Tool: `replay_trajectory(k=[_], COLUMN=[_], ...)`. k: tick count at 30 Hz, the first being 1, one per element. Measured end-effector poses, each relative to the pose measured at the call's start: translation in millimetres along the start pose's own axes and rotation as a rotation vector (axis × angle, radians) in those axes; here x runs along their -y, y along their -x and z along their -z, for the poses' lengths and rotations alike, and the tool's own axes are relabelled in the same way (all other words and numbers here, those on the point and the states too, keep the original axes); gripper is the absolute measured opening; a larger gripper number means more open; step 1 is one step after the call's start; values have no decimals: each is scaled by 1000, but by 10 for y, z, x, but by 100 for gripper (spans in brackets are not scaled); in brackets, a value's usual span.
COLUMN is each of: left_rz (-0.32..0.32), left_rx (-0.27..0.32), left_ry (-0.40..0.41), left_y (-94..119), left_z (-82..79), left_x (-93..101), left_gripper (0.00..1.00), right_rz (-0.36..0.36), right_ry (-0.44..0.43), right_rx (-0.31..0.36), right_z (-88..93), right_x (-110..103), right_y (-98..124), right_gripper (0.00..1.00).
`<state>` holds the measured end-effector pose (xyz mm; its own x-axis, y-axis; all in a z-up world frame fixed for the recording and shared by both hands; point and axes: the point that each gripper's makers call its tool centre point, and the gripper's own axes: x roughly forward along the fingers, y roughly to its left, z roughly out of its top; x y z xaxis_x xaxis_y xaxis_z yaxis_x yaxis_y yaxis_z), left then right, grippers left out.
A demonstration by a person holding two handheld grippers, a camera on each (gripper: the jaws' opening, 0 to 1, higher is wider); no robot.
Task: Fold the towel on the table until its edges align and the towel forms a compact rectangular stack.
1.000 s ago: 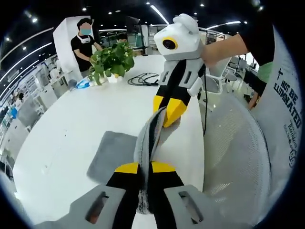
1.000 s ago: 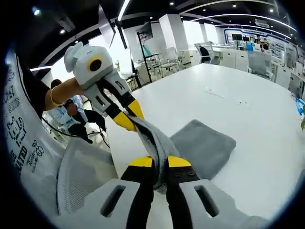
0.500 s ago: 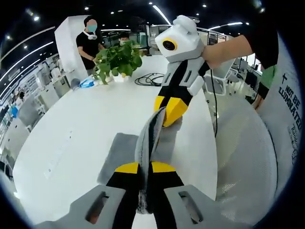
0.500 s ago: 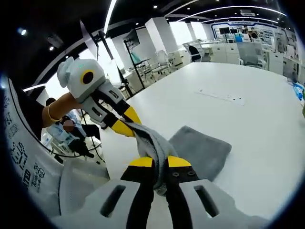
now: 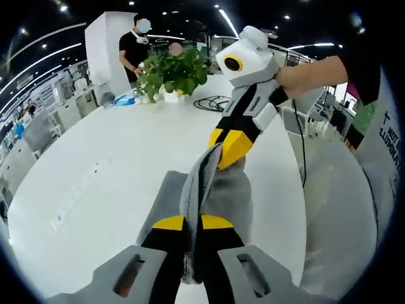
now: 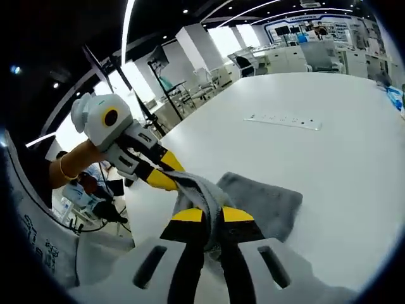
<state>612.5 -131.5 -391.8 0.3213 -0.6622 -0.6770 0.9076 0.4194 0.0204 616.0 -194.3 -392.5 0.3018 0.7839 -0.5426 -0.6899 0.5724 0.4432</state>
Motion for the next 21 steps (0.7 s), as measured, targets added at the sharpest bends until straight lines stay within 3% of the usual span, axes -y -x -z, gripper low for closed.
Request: replay_trajectory(k=[8, 21], left_rz=[12, 41], left_rx=[-33, -115], left_ry=[19, 13], left_y=[-272, -651], left_z=[166, 420], left_x=[-213, -304], left_gripper=[7, 7], right_rz=[17, 31], right_ry=[-29, -109], right_rx=[-26, -46], right_z=[65, 174], right_x=[240, 584], right_y=[-213, -447], right_gripper=[6, 6])
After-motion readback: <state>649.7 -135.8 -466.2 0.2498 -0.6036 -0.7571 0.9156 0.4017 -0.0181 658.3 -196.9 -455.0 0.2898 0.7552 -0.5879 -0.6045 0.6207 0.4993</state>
